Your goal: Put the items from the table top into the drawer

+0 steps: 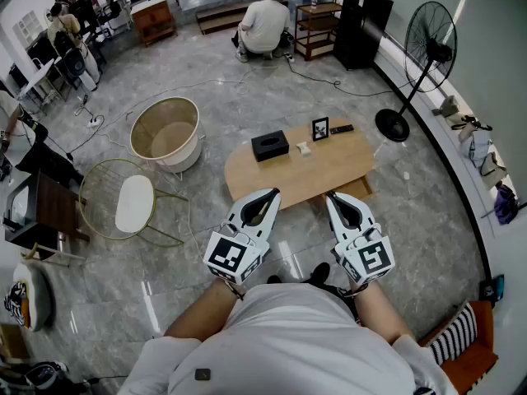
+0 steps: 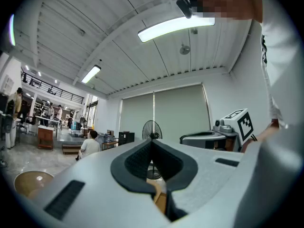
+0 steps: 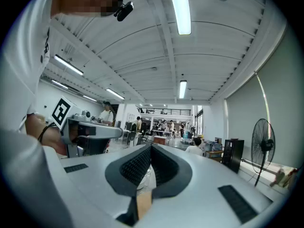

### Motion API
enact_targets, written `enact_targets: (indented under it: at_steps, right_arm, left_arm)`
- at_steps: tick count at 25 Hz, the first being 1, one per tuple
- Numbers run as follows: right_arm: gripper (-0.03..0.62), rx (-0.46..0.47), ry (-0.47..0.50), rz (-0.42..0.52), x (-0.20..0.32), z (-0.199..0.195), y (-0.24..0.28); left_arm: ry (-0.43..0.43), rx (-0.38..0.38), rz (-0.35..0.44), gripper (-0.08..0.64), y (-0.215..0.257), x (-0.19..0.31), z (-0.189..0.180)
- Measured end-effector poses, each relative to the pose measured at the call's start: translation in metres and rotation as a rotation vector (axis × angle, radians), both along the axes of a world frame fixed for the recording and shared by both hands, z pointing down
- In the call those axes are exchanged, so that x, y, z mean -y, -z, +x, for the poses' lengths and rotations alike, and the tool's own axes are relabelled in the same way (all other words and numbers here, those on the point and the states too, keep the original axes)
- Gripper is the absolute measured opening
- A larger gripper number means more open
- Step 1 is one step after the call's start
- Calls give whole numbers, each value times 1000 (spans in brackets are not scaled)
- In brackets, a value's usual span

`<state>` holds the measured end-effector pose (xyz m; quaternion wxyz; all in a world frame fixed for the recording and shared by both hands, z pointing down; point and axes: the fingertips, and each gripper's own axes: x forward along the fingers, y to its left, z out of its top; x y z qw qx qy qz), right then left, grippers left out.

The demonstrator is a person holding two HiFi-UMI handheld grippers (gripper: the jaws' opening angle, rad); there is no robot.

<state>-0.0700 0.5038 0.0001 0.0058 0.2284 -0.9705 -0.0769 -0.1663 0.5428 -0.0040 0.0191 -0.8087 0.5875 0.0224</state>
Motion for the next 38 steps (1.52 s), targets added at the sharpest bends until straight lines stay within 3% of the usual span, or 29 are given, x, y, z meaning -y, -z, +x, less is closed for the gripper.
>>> enact_targets:
  at_steps: [18, 30, 38]
  right_arm:
    - [25, 5, 36, -20, 39, 10, -7]
    - [25, -4, 141, -73, 155, 57, -26]
    - [25, -8, 200, -64, 232, 108, -26]
  left_arm:
    - [-13, -25, -8, 9, -7, 42, 8]
    - [15, 3, -39, 9, -18, 154, 61]
    - [55, -64, -46, 9, -23, 228, 106]
